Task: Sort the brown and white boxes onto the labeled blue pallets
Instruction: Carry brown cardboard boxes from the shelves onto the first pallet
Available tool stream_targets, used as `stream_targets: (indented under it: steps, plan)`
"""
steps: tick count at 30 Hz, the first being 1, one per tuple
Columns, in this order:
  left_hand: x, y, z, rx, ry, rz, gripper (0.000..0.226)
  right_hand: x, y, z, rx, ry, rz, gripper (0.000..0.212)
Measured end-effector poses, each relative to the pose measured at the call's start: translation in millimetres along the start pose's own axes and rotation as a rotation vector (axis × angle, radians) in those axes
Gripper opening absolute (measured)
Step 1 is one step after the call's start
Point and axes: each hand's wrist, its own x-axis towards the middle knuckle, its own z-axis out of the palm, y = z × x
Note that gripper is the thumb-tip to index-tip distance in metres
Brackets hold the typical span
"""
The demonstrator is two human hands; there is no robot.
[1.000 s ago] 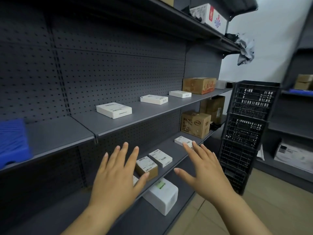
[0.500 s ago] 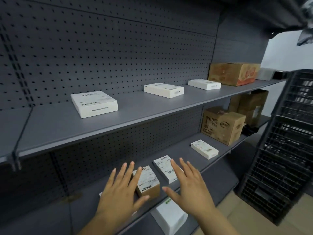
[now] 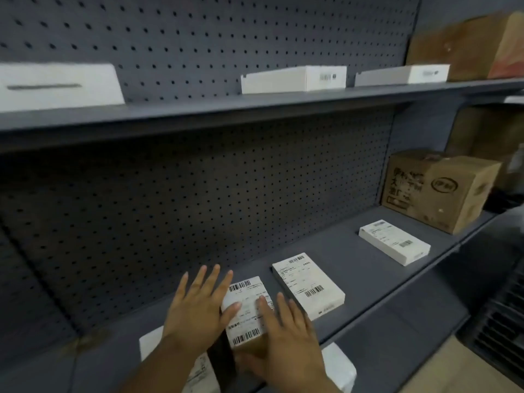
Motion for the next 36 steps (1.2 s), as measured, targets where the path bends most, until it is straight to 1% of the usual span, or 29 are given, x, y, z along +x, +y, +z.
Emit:
stream_targets:
  steps: [2, 4, 5, 6, 9, 10, 12, 13, 15, 20, 22, 24, 26, 28, 30, 34, 35, 36]
  plan:
    - [9.8, 2.8, 7.2, -0.002, 0.011, -0.068, 0.073, 8.5, 0.6, 13.5, 0.009, 0.031, 0.007, 0.111]
    - [18.8, 0.7, 23.1, 0.053, 0.073, -0.047, 0.09, 11.3, -2.9, 23.6, 0.033, 0.106, 0.019, 0.116]
    - [20.8, 0.4, 27.5, 0.04, 0.043, -0.055, 0.098, 11.5, -4.4, 27.7, 0.018, 0.139, 0.042, 0.117]
    - [22.2, 0.3, 30.0, 0.035, 0.02, -0.052, 0.103, 12.3, -4.3, 31.4, 0.047, 0.122, 0.071, 0.116]
    - [22.3, -0.7, 34.3, -0.008, -0.008, -0.055, 0.11, 16.9, -5.0, 42.5, 0.076, 0.195, 0.102, 0.109]
    - [22.3, -0.5, 34.7, -0.032, 0.002, -0.054, 0.11, 13.0, -6.7, 41.1, 0.078, 0.185, 0.102, 0.107]
    - [21.0, 0.1, 34.5, -0.061, 0.014, -0.038, 0.112, 7.1, -8.9, 35.2, 0.154, 0.171, 0.076, 0.104]
    - [19.8, 0.2, 33.5, -0.073, 0.018, -0.029, 0.112, 8.1, -12.1, 33.5, 0.179, 0.167, 0.062, 0.102]
    - [15.1, 1.0, 29.6, -0.099, 0.029, -0.016, 0.11, 7.9, -15.3, 27.9, 0.26, 0.061, 0.045, 0.102]
    - [-4.1, 4.5, -1.5, -0.142, 0.049, 0.007, 0.104, -1.9, -14.6, 4.9, 0.303, 0.145, -0.059, 0.102]
    - [-15.0, 4.7, -24.0, -0.128, 0.069, 0.02, 0.09, -11.9, -12.5, -13.1, 0.288, 0.171, -0.112, 0.101]
    - [-29.2, 6.6, -50.5, -0.063, 0.072, 0.039, 0.073, -25.0, -11.0, -39.7, 0.3, 0.187, -0.16, 0.101]
    - [-48.4, 10.3, -80.9, -0.054, 0.098, 0.069, 0.064, -41.7, -13.8, -70.8, 0.332, 0.175, -0.208, 0.103]
    - [-71.4, 13.7, -115.5, -0.055, 0.144, 0.122, 0.065, -61.7, -20.3, -102.9, 0.325, 0.163, -0.278, 0.102]
    - [-97.5, 15.8, -150.7, -0.035, 0.188, 0.188, 0.07, -85.0, -29.1, -137.0, 0.312, 0.142, -0.338, 0.097]
    - [-157.8, 21.3, -212.3, 0.009, 0.231, 0.235, 0.078, -127.4, -42.0, -197.5, 0.318, -0.011, -0.491, 0.09]
    - [-174.8, 22.6, -226.4, 0.016, 0.23, 0.229, 0.077, -135.3, -48.0, -208.2, 0.317, -0.045, -0.528, 0.084]
    - [-192.5, 23.6, -240.0, 0.019, 0.218, 0.213, 0.076, -140.1, -53.6, -215.1, 0.345, -0.066, -0.565, 0.073]
